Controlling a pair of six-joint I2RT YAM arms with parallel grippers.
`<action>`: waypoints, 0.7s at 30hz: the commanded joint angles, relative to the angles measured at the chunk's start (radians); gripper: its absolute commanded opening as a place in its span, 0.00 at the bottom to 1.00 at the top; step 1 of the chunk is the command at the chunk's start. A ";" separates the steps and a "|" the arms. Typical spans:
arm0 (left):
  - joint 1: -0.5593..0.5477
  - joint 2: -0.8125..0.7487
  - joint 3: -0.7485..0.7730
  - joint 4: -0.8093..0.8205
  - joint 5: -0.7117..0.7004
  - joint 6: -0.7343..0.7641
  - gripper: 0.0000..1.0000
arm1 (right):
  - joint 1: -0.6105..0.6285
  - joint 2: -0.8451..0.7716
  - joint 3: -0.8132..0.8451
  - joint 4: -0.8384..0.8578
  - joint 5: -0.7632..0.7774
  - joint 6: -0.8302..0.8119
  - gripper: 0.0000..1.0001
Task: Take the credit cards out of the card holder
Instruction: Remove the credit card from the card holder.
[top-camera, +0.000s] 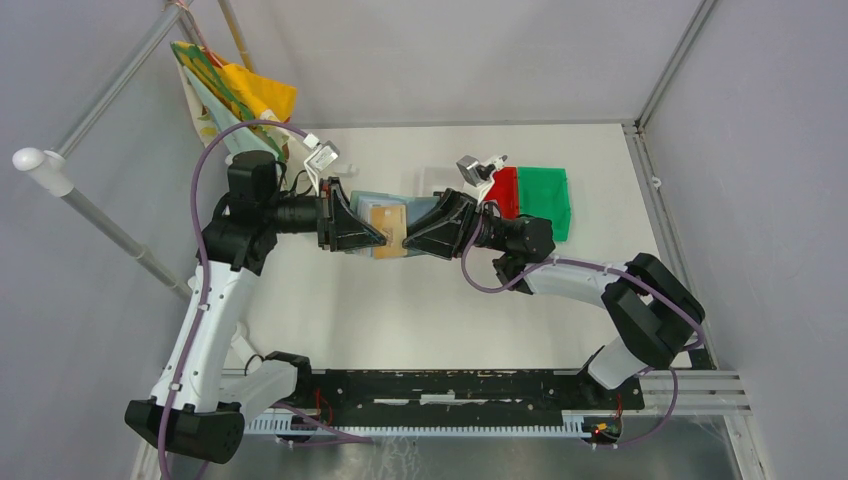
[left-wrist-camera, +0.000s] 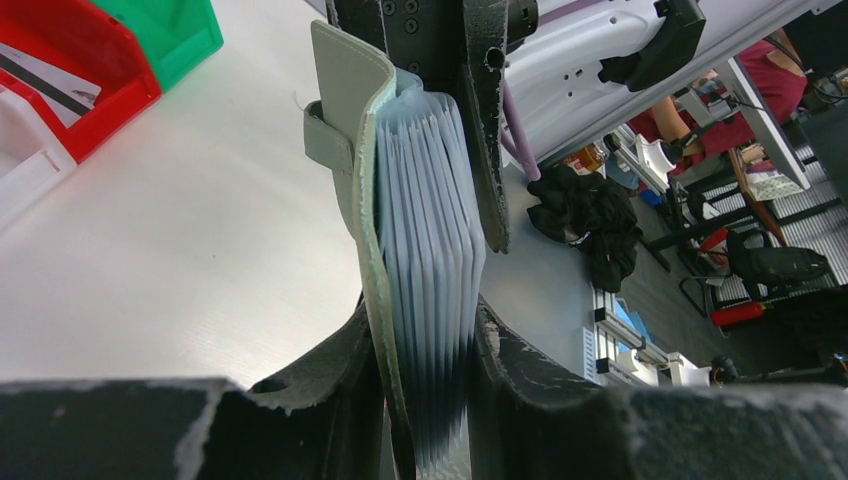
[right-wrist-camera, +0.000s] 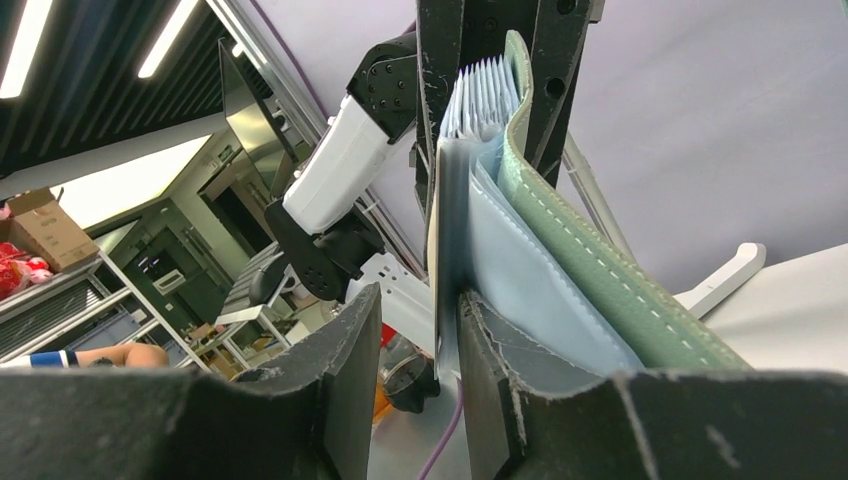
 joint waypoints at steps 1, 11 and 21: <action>-0.008 0.003 0.008 0.084 0.003 -0.048 0.09 | 0.025 -0.026 0.006 0.111 -0.017 0.035 0.38; -0.008 0.003 0.051 0.056 0.013 -0.051 0.19 | 0.046 -0.062 -0.023 0.008 0.073 -0.026 0.11; -0.006 0.016 0.096 0.017 0.098 -0.044 0.37 | 0.037 -0.091 -0.138 0.103 0.174 0.025 0.00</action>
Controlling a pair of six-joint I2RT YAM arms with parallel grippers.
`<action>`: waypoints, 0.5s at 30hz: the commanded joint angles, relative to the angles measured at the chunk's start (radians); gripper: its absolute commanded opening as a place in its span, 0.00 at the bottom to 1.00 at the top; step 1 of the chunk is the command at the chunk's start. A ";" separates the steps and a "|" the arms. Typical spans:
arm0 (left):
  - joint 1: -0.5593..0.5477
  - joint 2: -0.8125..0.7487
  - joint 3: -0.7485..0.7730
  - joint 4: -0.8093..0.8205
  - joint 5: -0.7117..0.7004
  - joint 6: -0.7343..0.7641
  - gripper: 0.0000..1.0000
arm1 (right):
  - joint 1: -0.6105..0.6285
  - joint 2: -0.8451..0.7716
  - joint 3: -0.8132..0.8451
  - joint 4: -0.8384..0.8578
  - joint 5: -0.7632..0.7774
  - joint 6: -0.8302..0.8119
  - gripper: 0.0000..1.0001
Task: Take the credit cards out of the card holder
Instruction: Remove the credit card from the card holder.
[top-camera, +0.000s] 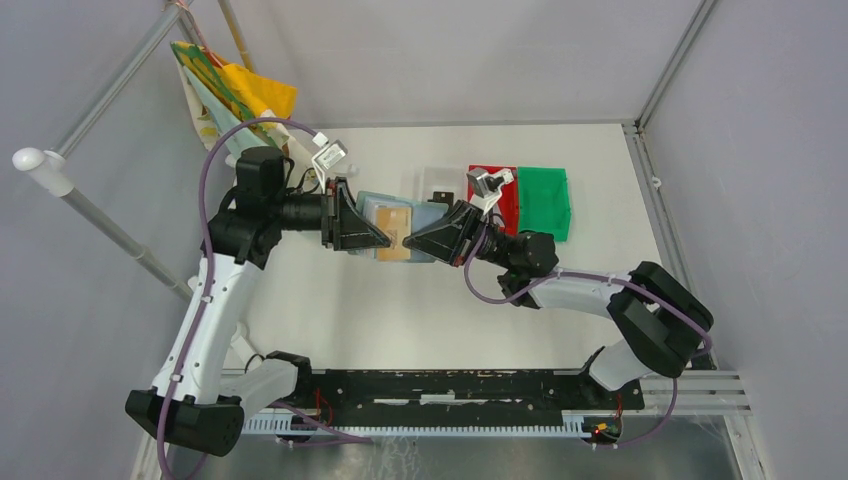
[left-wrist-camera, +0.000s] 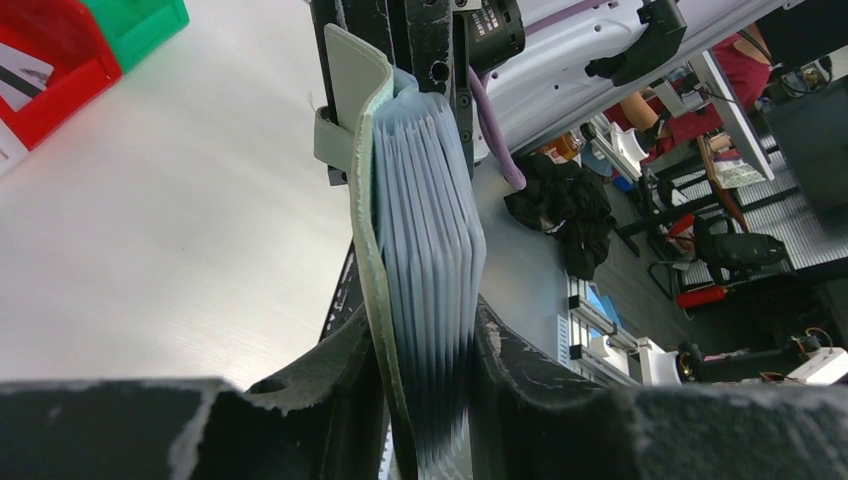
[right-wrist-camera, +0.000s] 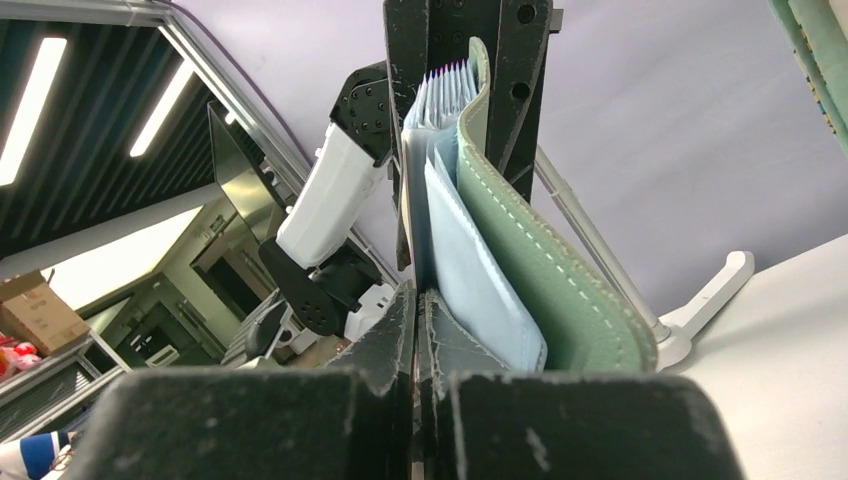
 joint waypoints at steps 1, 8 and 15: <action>0.009 -0.017 0.060 0.051 0.084 -0.033 0.37 | 0.004 -0.046 -0.040 0.098 0.014 0.035 0.00; 0.009 -0.010 0.072 0.054 0.152 -0.054 0.39 | 0.002 -0.083 -0.075 0.033 0.033 -0.012 0.00; 0.010 -0.014 0.070 0.055 0.157 -0.046 0.42 | -0.001 -0.112 -0.075 -0.050 0.046 -0.062 0.00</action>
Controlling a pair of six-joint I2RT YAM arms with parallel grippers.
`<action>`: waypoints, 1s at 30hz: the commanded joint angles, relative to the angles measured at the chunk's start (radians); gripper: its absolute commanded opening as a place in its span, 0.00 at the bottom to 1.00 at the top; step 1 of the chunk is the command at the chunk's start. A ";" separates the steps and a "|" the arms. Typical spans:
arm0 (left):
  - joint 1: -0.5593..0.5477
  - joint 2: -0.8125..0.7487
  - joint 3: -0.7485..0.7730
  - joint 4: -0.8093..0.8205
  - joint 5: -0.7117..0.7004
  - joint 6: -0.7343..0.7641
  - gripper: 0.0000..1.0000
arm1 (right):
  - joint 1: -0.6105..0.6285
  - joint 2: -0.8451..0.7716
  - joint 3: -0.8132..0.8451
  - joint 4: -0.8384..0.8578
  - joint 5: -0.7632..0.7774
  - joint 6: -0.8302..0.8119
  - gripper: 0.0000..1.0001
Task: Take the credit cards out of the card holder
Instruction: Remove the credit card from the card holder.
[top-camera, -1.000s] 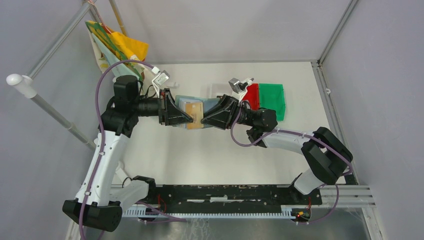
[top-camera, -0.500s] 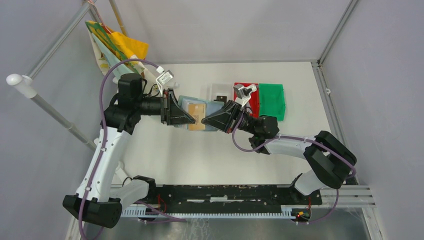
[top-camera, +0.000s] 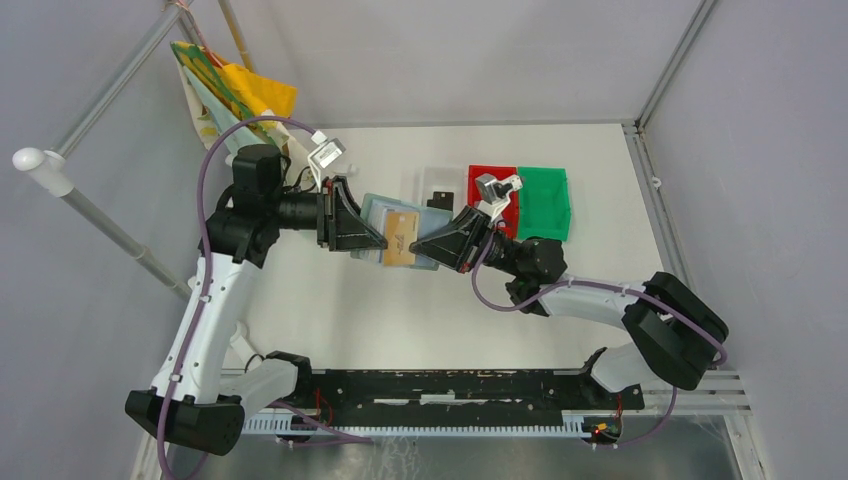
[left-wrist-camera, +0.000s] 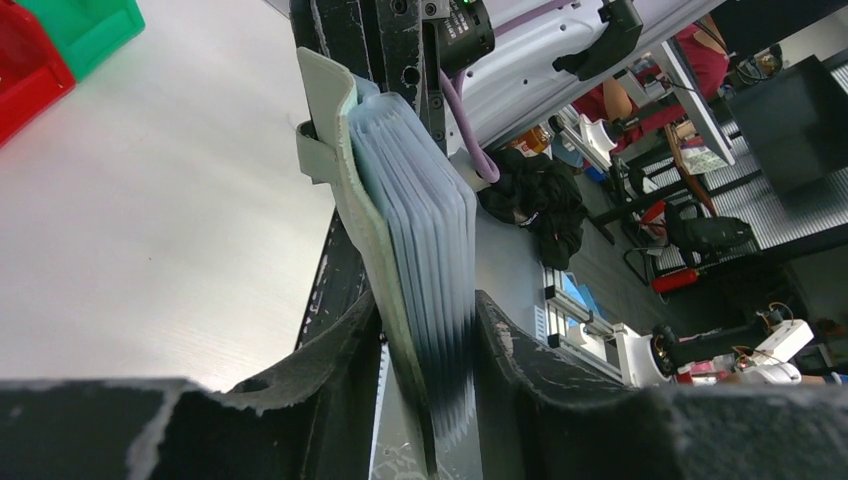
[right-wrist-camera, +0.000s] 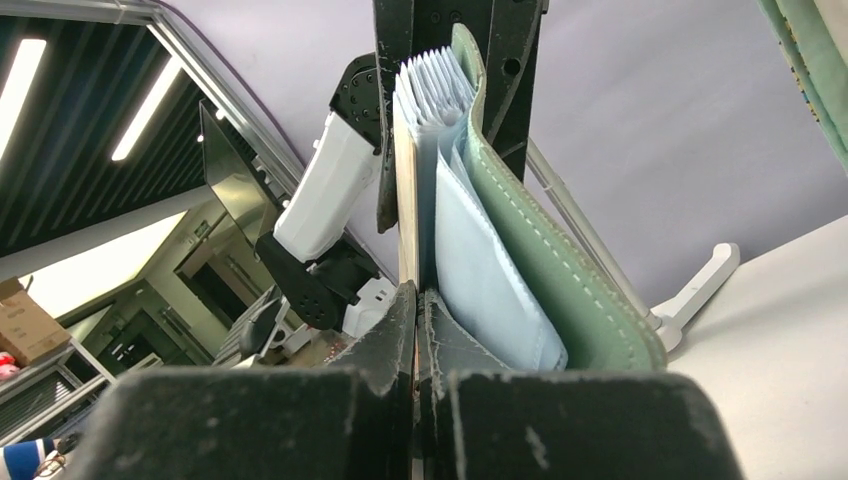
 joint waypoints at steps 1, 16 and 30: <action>0.007 -0.020 0.056 0.061 0.073 -0.028 0.40 | -0.010 -0.037 0.001 -0.016 -0.004 -0.035 0.00; 0.008 -0.025 0.041 0.227 0.031 -0.186 0.09 | -0.017 -0.098 -0.074 -0.015 0.006 -0.059 0.00; 0.007 -0.020 0.027 0.228 0.019 -0.189 0.06 | -0.017 0.002 0.019 0.221 0.011 0.120 0.44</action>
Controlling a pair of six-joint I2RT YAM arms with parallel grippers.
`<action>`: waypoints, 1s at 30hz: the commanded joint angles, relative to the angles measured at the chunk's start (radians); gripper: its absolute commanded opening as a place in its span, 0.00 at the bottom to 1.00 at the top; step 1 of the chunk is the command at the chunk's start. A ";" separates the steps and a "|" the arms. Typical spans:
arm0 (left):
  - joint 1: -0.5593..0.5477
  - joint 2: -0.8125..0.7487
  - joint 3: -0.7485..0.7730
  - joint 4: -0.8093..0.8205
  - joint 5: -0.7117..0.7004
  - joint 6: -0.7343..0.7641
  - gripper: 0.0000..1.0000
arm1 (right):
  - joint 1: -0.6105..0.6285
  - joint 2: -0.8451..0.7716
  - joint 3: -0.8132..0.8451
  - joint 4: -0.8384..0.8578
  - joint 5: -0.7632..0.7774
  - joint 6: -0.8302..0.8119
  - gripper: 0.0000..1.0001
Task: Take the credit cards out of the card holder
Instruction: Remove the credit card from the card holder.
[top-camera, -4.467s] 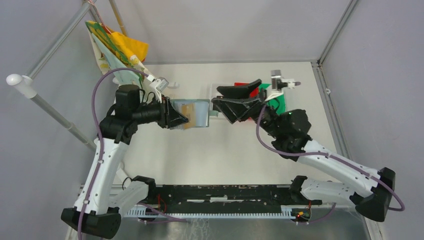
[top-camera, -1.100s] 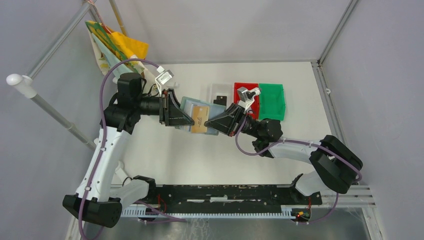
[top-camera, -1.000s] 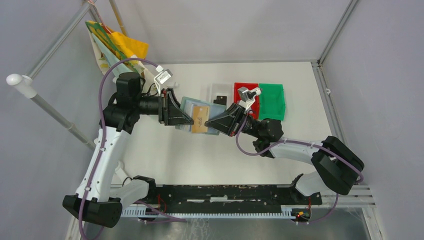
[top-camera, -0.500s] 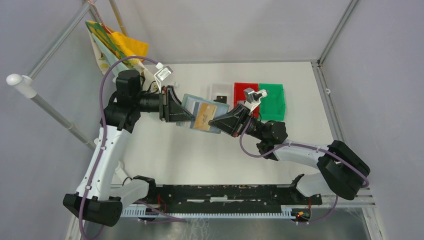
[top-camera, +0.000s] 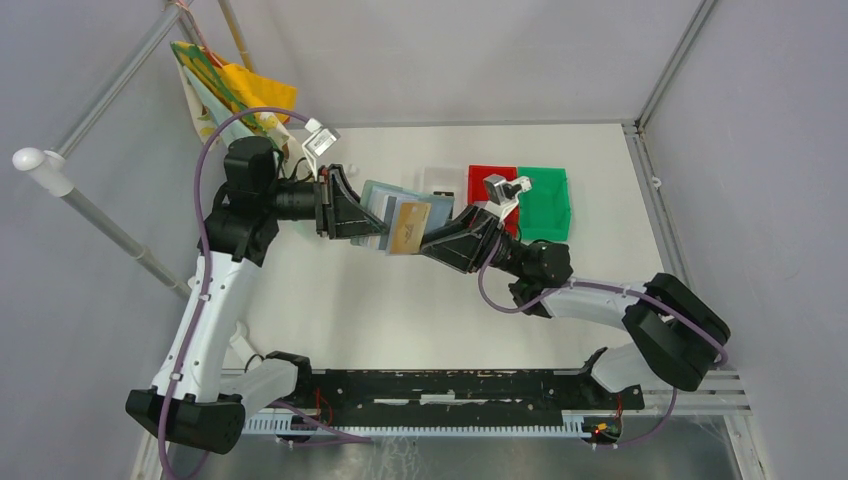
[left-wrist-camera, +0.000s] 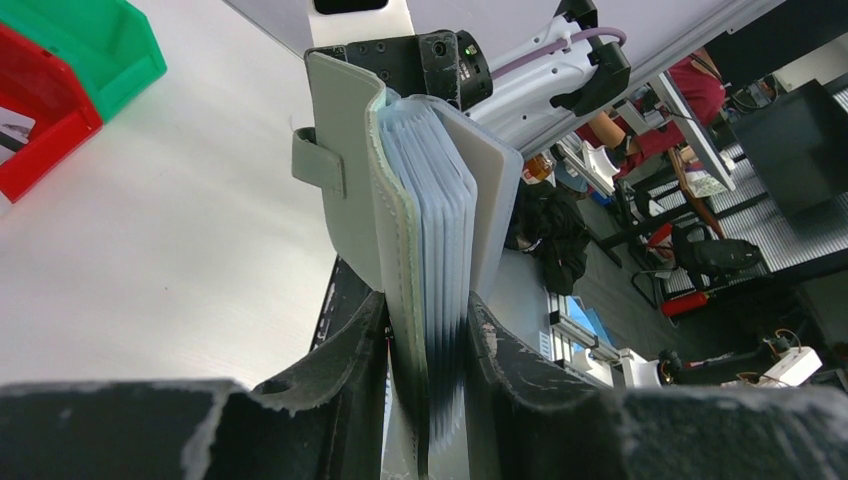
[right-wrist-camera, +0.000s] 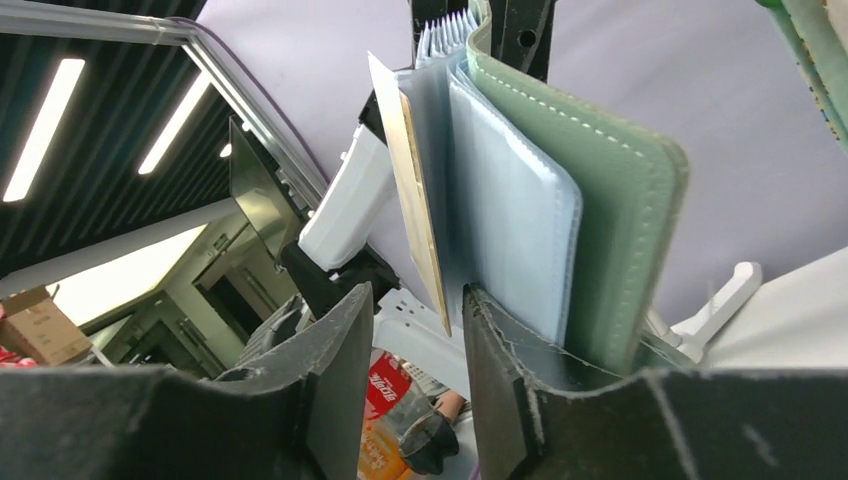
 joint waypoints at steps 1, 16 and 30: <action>0.001 -0.028 0.015 0.066 0.033 -0.046 0.06 | -0.002 0.040 0.068 0.182 -0.001 0.104 0.46; 0.001 -0.034 0.013 0.066 0.048 -0.043 0.05 | -0.007 0.036 0.078 0.169 0.005 0.101 0.09; 0.001 -0.031 0.038 0.078 0.055 -0.058 0.05 | -0.063 -0.089 -0.072 0.134 0.021 0.048 0.00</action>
